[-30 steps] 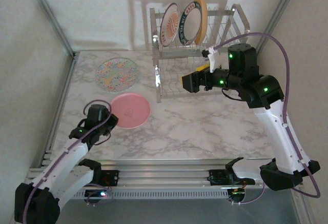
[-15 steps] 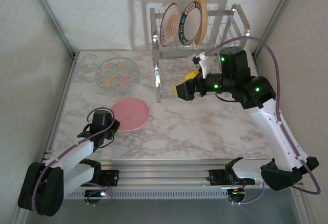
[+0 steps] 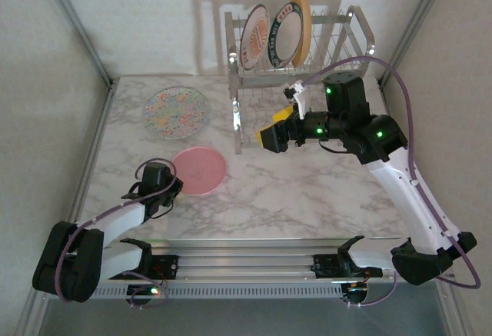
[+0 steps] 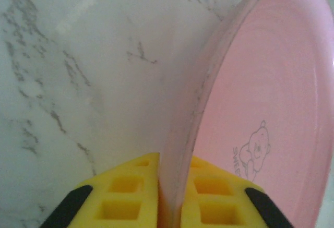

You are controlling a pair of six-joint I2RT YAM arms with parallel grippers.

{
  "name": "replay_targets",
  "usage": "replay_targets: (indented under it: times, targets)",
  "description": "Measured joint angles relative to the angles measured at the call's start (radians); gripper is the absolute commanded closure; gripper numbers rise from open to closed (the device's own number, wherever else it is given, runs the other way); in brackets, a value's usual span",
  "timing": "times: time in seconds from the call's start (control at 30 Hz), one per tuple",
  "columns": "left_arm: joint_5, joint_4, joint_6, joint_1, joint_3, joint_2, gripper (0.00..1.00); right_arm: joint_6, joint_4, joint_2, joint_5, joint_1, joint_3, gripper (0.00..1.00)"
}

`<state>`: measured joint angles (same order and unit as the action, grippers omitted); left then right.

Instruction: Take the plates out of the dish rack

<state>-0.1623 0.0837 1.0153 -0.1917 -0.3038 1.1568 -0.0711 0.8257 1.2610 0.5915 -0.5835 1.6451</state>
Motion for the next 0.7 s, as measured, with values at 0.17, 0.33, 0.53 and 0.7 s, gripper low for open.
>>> replay_targets:
  times: [0.17,0.33,0.53,0.7]
  targets:
    - [0.002,-0.024,-0.024,0.000,-0.017,0.003,0.65,-0.003,-0.013,0.000,-0.016,-0.006,0.000,0.05]
    - [0.002,-0.067,-0.035,0.000,-0.035,0.003,0.55,-0.003,-0.024,0.001,-0.042,-0.006,0.000,0.05]
    - [0.002,-0.112,-0.051,0.000,-0.077,-0.007,0.39,-0.006,-0.044,0.001,-0.117,-0.007,0.002,0.05]
    - [0.005,-0.168,-0.050,0.000,-0.109,-0.045,0.24,-0.010,-0.071,0.000,-0.271,-0.010,0.031,0.06]
